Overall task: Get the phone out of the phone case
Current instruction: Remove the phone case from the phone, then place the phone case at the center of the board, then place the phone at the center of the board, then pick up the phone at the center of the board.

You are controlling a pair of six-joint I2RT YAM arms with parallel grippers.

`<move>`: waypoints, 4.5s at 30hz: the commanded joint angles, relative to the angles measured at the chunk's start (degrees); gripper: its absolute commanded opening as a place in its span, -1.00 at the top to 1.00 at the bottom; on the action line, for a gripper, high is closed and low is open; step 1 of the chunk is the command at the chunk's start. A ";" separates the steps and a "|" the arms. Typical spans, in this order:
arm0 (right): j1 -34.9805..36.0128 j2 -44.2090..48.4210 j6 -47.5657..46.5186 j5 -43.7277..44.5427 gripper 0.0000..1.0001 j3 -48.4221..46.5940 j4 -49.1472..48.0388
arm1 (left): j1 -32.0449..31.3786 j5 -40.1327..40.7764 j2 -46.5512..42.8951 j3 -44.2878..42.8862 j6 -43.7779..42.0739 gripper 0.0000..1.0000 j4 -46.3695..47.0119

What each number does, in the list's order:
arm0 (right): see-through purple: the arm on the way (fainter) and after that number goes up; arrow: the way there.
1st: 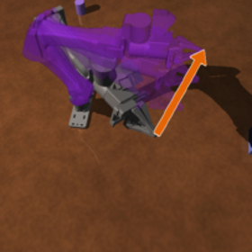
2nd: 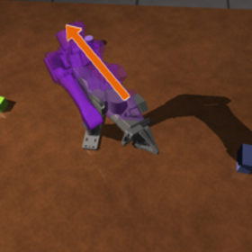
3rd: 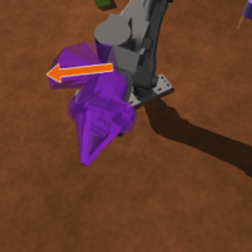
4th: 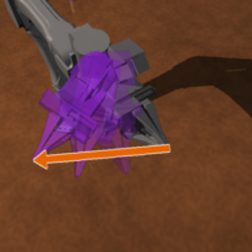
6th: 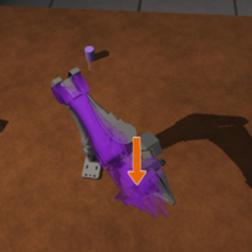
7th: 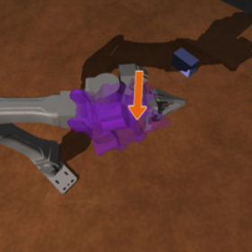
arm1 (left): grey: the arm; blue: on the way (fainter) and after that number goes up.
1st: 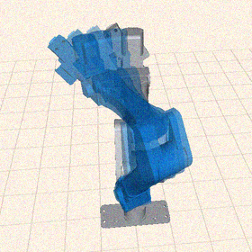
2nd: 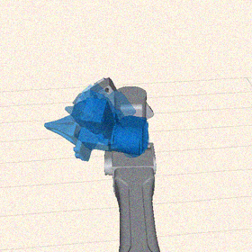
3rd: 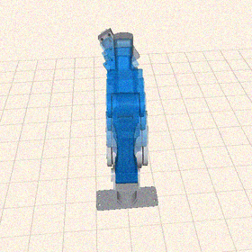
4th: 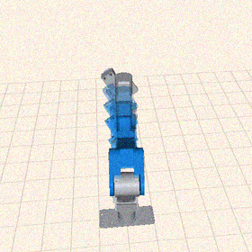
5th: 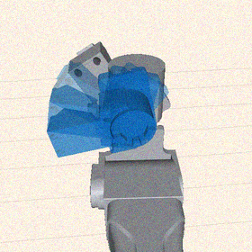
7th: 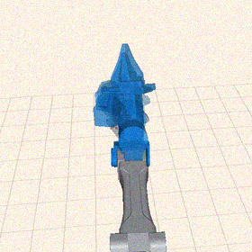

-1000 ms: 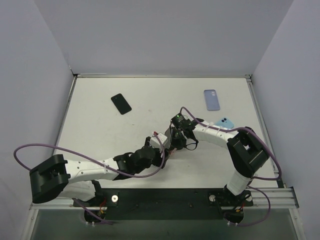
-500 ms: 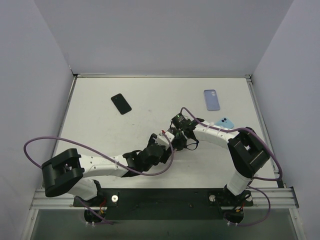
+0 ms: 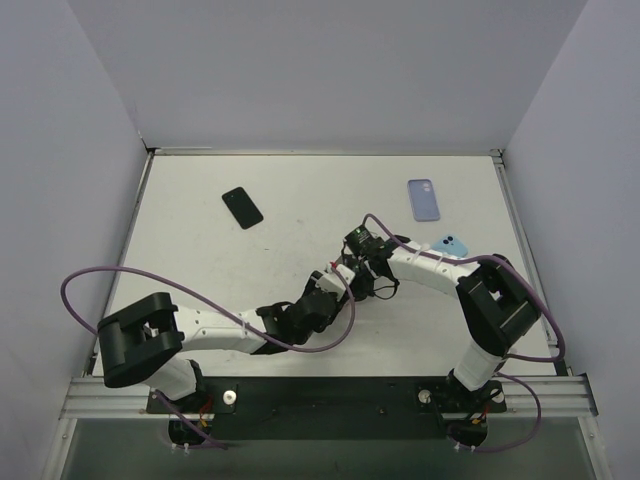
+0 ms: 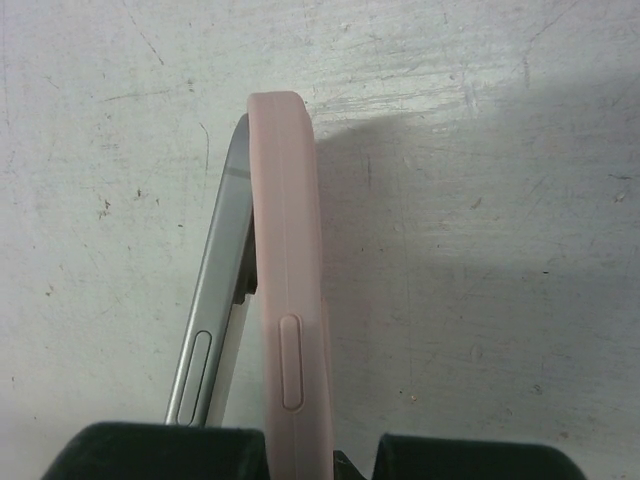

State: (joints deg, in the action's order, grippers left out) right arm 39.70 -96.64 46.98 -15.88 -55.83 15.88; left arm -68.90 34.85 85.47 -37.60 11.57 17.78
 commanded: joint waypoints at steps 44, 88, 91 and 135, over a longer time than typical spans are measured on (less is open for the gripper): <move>-28.10 3.75 -13.32 -10.75 1.00 -9.18 1.44 | 66.26 -59.63 -28.78 9.12 38.78 1.00 -15.76; -43.48 4.62 -2.25 17.99 -1.00 -1.64 9.17 | 76.99 -56.82 -13.49 5.35 35.98 -0.27 -22.17; -43.48 2.95 -1.63 17.29 -1.00 -2.26 8.65 | 76.99 -56.91 -14.01 5.35 34.92 -0.54 -23.05; -36.80 16.02 -6.19 0.35 1.00 14.77 -8.30 | 55.12 -60.26 -16.93 -15.66 30.77 -0.87 -43.28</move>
State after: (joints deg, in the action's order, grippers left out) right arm 2.35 -89.78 43.20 -5.41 -47.55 13.69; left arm -4.36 -27.00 65.73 -50.87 36.95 -26.37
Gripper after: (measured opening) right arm 0.683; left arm 0.927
